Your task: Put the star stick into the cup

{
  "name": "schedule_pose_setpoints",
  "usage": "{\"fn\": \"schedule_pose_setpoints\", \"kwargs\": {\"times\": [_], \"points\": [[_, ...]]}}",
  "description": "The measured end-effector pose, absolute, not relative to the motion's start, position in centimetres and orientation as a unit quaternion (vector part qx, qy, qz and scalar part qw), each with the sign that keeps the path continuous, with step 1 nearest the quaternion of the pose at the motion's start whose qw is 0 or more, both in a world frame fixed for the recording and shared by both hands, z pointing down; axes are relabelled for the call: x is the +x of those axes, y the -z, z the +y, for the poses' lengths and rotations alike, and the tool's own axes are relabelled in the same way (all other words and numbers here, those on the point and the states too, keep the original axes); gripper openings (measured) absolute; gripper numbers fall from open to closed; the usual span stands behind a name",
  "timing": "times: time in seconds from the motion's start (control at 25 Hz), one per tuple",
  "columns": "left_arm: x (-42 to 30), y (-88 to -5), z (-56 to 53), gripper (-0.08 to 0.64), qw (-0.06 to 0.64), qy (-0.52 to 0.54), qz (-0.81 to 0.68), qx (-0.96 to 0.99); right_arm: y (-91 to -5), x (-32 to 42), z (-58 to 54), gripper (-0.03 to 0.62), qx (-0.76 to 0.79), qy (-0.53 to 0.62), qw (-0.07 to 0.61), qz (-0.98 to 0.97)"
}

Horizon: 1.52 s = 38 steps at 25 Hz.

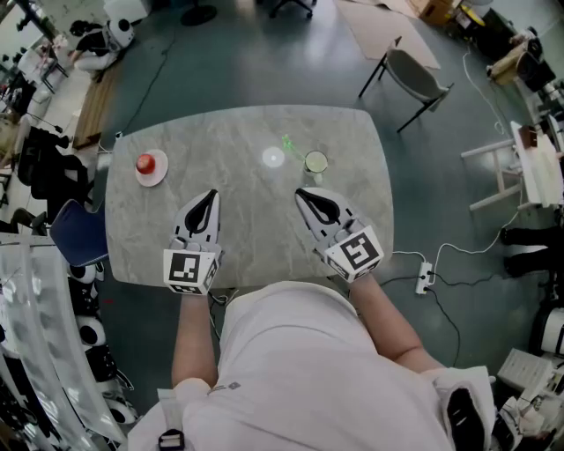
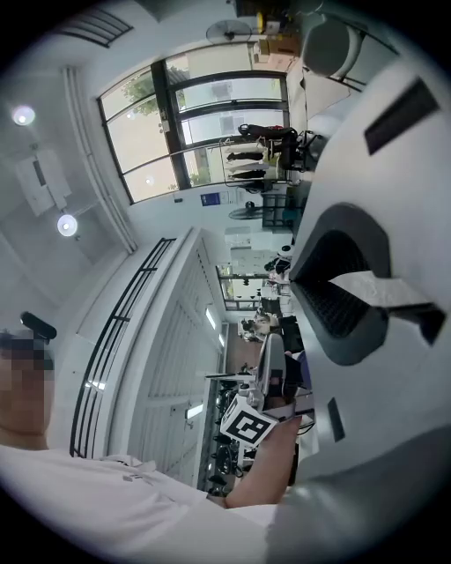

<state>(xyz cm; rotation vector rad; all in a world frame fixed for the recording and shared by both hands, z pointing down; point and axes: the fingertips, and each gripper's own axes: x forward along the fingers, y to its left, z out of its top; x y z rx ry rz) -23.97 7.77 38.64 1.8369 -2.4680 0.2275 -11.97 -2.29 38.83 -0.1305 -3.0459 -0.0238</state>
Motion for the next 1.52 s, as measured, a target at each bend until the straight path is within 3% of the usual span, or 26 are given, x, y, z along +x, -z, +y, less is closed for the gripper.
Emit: {"fn": "schedule_pose_setpoints", "kwargs": {"times": [1.52], "points": [[-22.5,-40.1,6.0,0.003,0.051,-0.079,-0.768,0.633,-40.3,-10.7,-2.6,0.009,-0.01,0.005,0.068,-0.998]]}}
